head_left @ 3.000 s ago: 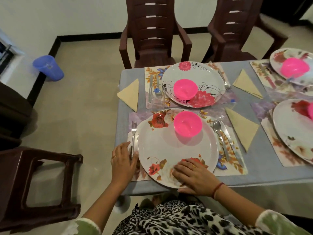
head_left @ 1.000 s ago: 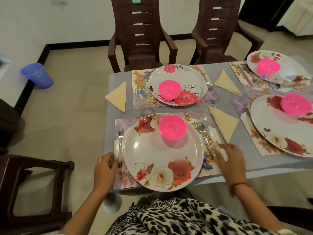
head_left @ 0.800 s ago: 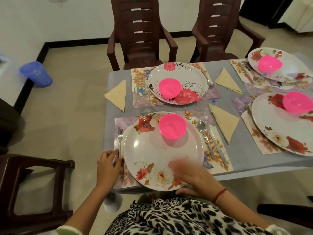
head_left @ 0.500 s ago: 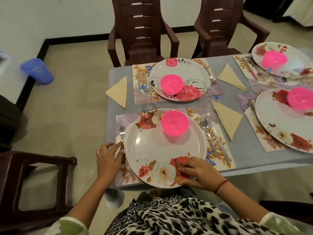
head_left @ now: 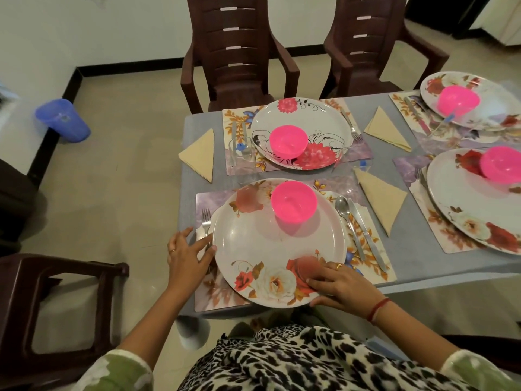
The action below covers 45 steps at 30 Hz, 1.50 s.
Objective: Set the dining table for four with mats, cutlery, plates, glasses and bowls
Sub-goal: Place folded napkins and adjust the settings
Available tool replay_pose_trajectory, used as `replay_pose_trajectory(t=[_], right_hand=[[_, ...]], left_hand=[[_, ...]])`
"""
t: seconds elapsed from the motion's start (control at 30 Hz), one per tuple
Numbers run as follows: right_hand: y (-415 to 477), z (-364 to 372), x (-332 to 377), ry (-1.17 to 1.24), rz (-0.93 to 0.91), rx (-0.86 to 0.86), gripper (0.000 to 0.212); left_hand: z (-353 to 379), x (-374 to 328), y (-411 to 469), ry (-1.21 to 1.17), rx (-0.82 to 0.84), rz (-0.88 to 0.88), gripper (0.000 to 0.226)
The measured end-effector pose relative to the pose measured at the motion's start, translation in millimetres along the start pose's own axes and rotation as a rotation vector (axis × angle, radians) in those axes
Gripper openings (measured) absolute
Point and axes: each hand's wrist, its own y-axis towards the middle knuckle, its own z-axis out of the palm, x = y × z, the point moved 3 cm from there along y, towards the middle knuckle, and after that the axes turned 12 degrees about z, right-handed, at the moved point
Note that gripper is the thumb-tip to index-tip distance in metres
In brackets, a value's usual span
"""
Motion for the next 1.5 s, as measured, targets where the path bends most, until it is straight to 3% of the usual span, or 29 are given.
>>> replay_pose_trajectory(t=[0.2, 0.3, 0.43, 0.5, 0.57, 0.67, 0.77, 1.23, 1.3, 1.4, 1.5], right_hand=[[4.1, -6.8, -4.2, -0.008, 0.036, 0.056, 0.052], [6.3, -24.1, -11.6, 0.050, 0.166, -0.072, 0.054], [2.7, -51.2, -56.7, 0.169, 0.626, -0.369, 0.050], [-5.1, -56.7, -92.8, 0.169, 0.865, -0.429, 0.043], [-12.1, -51.1, -128.8, 0.130, 1.008, -0.338, 0.034], [-9.6, -41.3, -162.4, 0.143, 1.119, -0.068, 0.029], [0.2, -35.8, -170.2, 0.130, 1.066, 0.053, 0.024], [-0.6, -31.2, -181.2, 0.152, 0.972, 0.008, 0.020], [1.5, -41.7, -181.5, 0.217, 0.967, -0.083, 0.018], [26.9, -74.1, -187.1, 0.434, 0.872, -0.230, 0.055], [73.6, -91.4, -206.6, 0.571, 0.804, -0.003, 0.103]], left_hand=[[-3.8, 2.4, 6.5, 0.014, -0.016, 0.039, 0.035], [-17.0, -1.1, 10.1, 0.015, -0.126, 0.074, 0.037], [-33.5, -17.8, 9.2, -0.010, -0.285, 0.084, 0.050], [-34.4, -31.8, 8.9, -0.038, -0.324, 0.098, 0.059], [-29.3, -44.8, 9.1, -0.046, -0.333, 0.133, 0.060], [-17.9, -58.5, 12.7, -0.043, -0.325, 0.133, 0.060], [-9.4, -70.8, 14.1, -0.047, -0.317, 0.084, 0.062], [28.2, -123.5, 35.5, -0.022, -0.350, 0.040, 0.052], [27.5, -123.3, 36.0, -0.018, -0.359, 0.033, 0.052], [24.2, -122.4, 35.0, -0.006, -0.369, 0.042, 0.049], [17.8, -120.1, 32.2, -0.007, -0.359, 0.031, 0.053]])
